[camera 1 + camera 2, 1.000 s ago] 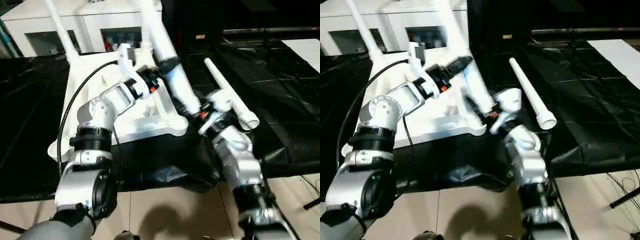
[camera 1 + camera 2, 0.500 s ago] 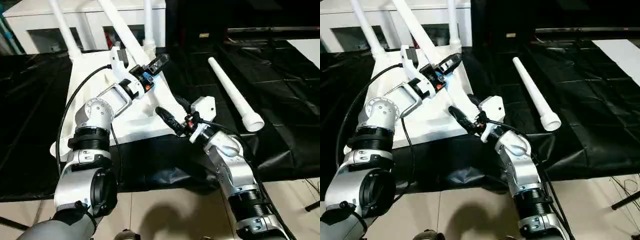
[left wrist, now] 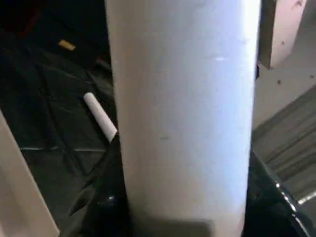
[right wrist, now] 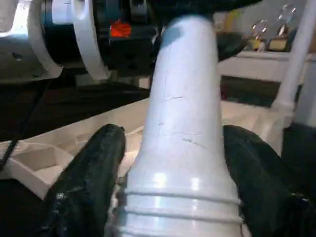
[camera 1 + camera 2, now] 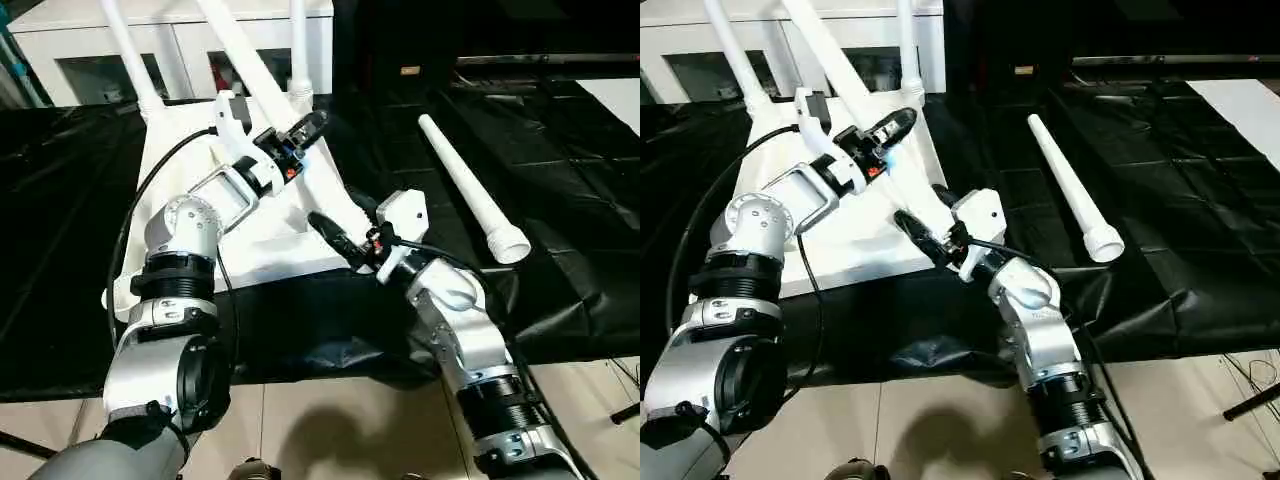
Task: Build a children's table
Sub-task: Pick table leg
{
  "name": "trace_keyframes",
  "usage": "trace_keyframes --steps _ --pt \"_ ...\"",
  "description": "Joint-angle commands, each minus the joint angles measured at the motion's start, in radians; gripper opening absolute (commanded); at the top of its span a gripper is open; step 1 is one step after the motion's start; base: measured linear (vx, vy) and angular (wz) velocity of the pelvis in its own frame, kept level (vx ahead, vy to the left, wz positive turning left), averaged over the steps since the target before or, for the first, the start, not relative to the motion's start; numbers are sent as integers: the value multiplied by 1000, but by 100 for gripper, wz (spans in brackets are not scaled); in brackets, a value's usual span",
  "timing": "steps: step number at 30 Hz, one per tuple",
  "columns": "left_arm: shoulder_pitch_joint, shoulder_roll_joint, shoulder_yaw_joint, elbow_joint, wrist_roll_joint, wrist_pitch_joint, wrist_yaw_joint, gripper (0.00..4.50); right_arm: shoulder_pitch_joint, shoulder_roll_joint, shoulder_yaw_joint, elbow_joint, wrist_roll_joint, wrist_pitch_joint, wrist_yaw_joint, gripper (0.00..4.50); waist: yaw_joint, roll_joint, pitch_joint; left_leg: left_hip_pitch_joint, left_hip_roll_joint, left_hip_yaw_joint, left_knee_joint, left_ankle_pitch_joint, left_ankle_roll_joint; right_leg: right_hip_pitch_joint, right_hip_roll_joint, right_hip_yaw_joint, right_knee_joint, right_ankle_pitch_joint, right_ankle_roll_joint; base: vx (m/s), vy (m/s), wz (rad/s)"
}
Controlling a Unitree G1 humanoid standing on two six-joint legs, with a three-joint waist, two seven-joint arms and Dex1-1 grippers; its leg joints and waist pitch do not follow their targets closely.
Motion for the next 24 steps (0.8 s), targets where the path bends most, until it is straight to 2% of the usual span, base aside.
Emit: trace_keyframes --steps 1,3,4,5,6,7,8,9,10,11,13,16,18,21,22,24 --pt "-18 13 -30 -31 36 -31 -13 197 -19 -14 5 -61 26 38 36 358 -4 0 -88 17 5 -3 -53 -83 103 72 -46 33 -60 94 -261 0 0 0" --pt "-23 17 -43 -37 45 -33 -19 195 -29 -24 -16 -92 77 93 58 380 -3 -2 -89 19 5 -3 -52 -78 108 73 -46 34 -59 100 -261 0 0 0" --pt "-26 20 -54 -43 52 -33 -24 194 -40 -36 -35 -116 131 153 82 383 -3 -1 -90 17 6 -3 -51 -76 110 71 -48 34 -57 103 -261 0 0 0" --pt "-29 26 -74 -51 67 -37 -32 193 -59 -60 -58 -145 198 243 116 383 -4 -8 -88 20 4 -3 -53 -79 115 75 -44 34 -60 99 -262 0 0 0" --pt "-29 26 -74 -51 67 -37 -32 193 -59 -60 -58 -145 198 243 116 383 -1 -5 -90 18 6 -4 -52 -73 119 75 -47 35 -57 97 -264 0 0 0" --pt "-29 27 -83 -56 73 -38 -37 193 -66 -76 -68 -157 226 281 135 383 1 -12 -89 18 7 -3 -52 -65 117 74 -48 35 -57 90 -264 0 0 0" --pt "-29 28 -90 -60 76 -40 -42 193 -82 -95 -88 -166 269 341 146 383 2 -9 -90 17 8 -2 -51 -60 117 71 -49 36 -57 90 -264 0 0 0" --pt "-29 29 -100 -66 81 -39 -47 193 -111 -129 -120 -169 326 419 165 383 2 -21 -89 18 3 0 -51 -51 121 76 -46 36 -56 91 -268 0 0 0" --pt "-27 32 -111 -72 86 -38 -53 193 -139 -160 -144 -162 368 498 178 383 3 -23 -90 16 6 2 -49 -43 120 71 -47 37 -58 85 -265 0 0 0" --pt "-25 35 -119 -77 88 -38 -57 192 -159 -188 -152 -150 380 553 192 383 3 -21 -90 17 4 1 -49 -41 119 73 -46 37 -57 82 -266 0 0 0" --pt "-21 36 -126 -83 85 -37 -61 191 -179 -223 -146 -125 366 611 209 383 6 -23 -91 15 3 3 -46 -28 113 72 -46 37 -57 78 -263 0 0 0" --pt "-11 32 -136 -102 79 -28 -72 191 -206 -252 -143 -68 334 641 212 383 7 -28 -93 14 4 4 -45 -23 103 71 -50 36 -56 76 -265 0 0 0" --pt "-5 29 -143 -114 78 -23 -77 191 -217 -259 -146 -59 350 668 219 383 7 -29 -94 13 3 5 -44 -11 104 72 -49 35 -54 87 -270 0 0 0" --pt "1 27 -162 -136 78 -15 -93 191 -242 -274 -157 -59 440 740 256 383 10 -31 -96 13 2 4 -41 3 122 73 -48 34 -51 108 -273 0 0 0" --pt "2 26 -165 -141 77 -12 -95 191 -244 -276 -159 -60 449 750 261 383 11 -28 -96 11 3 4 -41 6 127 72 -49 34 -50 108 -273 0 0 0" --pt "7 24 -174 -154 68 0 -116 191 -253 -285 -144 -51 443 760 281 383 10 -33 -94 11 3 5 -41 1 127 71 -48 33 -53 93 -271 0 0 0"
